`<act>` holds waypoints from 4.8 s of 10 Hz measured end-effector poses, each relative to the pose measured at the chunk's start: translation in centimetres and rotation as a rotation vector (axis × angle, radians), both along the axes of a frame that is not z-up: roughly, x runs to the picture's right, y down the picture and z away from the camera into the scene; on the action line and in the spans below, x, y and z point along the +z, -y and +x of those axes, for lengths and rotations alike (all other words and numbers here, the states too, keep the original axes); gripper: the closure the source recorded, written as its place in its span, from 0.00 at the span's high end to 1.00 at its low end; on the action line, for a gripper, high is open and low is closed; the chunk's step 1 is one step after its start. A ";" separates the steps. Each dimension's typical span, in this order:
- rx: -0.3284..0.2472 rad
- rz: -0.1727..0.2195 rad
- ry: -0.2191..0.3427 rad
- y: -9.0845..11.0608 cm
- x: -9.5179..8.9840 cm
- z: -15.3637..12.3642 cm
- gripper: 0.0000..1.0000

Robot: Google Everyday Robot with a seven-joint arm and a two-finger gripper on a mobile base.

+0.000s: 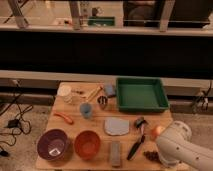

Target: Place grapes in table surface

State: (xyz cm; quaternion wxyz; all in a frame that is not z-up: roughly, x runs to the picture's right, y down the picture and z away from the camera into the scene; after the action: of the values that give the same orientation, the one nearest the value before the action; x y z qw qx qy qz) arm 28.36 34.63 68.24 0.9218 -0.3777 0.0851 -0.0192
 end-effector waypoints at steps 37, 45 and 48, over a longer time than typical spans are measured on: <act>0.245 -0.231 -0.060 -1.0 3.3 5.2 0.80; 0.243 -0.231 -0.058 -0.9 3.4 5.1 0.60; 0.244 -0.231 -0.059 -0.9 3.4 5.1 0.30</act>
State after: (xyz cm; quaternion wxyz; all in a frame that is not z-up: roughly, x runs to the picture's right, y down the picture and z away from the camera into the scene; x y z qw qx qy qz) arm 33.50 35.53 71.60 0.8649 -0.4890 0.0628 0.0942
